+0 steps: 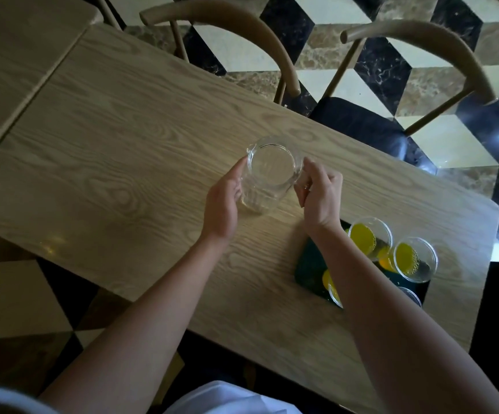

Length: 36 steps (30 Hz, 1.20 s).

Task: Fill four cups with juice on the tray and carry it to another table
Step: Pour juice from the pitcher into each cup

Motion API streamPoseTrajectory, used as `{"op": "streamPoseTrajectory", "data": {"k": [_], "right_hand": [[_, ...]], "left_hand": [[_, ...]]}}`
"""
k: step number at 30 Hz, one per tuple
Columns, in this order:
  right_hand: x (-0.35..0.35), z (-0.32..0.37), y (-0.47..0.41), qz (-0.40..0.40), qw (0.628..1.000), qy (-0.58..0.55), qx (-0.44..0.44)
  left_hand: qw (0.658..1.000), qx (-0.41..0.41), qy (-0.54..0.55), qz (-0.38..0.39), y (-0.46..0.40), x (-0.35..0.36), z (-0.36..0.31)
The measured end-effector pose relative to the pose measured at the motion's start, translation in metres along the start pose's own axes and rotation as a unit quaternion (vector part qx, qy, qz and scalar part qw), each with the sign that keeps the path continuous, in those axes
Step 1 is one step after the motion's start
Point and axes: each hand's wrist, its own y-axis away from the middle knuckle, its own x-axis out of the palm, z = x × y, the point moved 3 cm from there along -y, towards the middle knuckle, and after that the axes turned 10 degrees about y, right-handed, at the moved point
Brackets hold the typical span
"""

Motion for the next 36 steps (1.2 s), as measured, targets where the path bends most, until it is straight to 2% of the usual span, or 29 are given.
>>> {"op": "streamPoseTrajectory", "data": {"k": [6,15,22,24,27,30,33,35,36], "right_hand": [[-0.006,-0.005,-0.011,0.009,1.0,0.017,0.012],[-0.003,0.001,-0.009,0.02,0.999,0.024,0.032],[-0.015,0.001,-0.009,0.028,0.995,0.089,0.046],[-0.027,0.006,-0.01,0.022,0.991,0.122,0.039],[-0.056,0.022,-0.006,-0.007,0.993,0.111,0.03],[-0.099,0.038,0.008,-0.038,0.996,0.076,0.008],[-0.148,0.046,0.033,-0.079,0.996,0.038,-0.033],[-0.18,0.042,0.053,-0.112,0.992,0.045,-0.047],[-0.194,0.034,0.064,-0.131,0.989,0.059,-0.045]], "left_hand": [[1.0,0.015,0.013,-0.002,0.002,0.005,0.008],[0.998,-0.002,0.016,-0.063,-0.005,0.005,0.01],[0.999,-0.03,-0.036,0.002,-0.01,0.0,0.004],[0.998,-0.035,-0.055,-0.014,-0.009,-0.003,-0.006],[0.989,0.047,-0.101,-0.096,0.004,-0.002,-0.047],[0.958,0.226,-0.107,-0.141,0.04,0.021,-0.102],[0.926,0.371,-0.065,-0.024,0.091,0.068,-0.142],[0.907,0.404,-0.088,0.076,0.116,0.098,-0.135],[0.905,0.394,-0.107,0.12,0.123,0.111,-0.12]]}}
